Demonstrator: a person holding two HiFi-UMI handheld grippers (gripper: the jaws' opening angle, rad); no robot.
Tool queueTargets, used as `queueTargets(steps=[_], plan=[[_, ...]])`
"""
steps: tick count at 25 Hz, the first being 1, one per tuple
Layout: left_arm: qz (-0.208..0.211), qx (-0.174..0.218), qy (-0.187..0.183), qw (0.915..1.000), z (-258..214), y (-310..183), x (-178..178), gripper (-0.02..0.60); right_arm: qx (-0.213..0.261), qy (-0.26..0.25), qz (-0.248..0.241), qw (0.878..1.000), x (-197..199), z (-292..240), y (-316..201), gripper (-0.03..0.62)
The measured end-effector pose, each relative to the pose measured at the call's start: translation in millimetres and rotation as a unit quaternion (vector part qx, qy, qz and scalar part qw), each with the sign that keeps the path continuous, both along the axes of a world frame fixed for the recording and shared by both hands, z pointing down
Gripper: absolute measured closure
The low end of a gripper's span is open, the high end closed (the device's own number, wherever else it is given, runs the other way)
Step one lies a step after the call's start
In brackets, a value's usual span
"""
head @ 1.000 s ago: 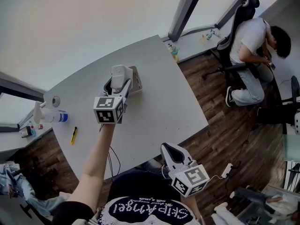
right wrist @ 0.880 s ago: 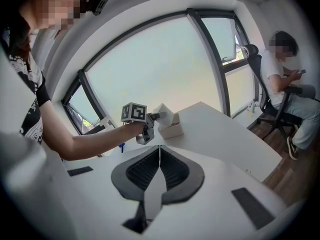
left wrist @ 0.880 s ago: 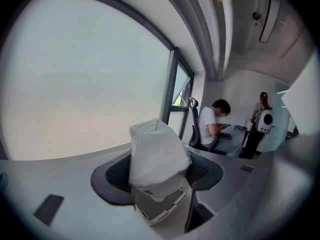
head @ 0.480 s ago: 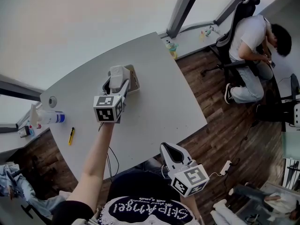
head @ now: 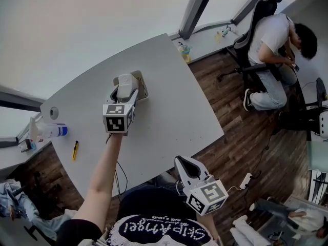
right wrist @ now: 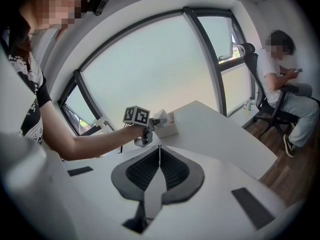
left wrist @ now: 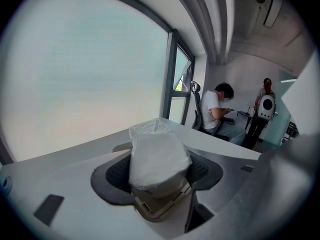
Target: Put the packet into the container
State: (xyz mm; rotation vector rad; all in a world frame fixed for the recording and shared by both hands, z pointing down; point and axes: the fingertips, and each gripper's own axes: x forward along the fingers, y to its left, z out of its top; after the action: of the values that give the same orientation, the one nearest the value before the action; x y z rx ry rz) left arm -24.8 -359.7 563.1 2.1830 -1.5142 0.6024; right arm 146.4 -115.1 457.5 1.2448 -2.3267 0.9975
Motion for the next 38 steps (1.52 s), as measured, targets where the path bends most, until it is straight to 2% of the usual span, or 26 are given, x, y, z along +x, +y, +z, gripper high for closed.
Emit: queueTargets(steps=[5,10,19,26,38], plan=[[-0.002,-0.016,-0.033,0.9993,6.6,-1.3,-0.7,0.293,-0.006,0.001,0.008,1.0,6.8,2.0,0.2,0.577],[-0.009,-0.022,-0.034,0.9991,7.6,-5.3,-0.7,0.293,-0.006,-0.002,0.004,1.0,8.2,3.4,-0.3,0.579],[0.007,-0.027,-0.054,0.9982,11.0,-2.8,1.9,0.291,-0.008,-0.003,0.0,1.0,7.5,3.1,0.3,0.578],[0.024,-0.035,-0.091,0.9949,14.5,-1.5,3.8,0.291,-0.005,-0.004,-0.004,1.0,7.0,3.1,0.7,0.579],[0.022,-0.039,-0.091,0.9948,16.3,-3.6,2.2,0.291,0.002,-0.007,-0.006,1.0,5.0,0.4,2.3,0.579]])
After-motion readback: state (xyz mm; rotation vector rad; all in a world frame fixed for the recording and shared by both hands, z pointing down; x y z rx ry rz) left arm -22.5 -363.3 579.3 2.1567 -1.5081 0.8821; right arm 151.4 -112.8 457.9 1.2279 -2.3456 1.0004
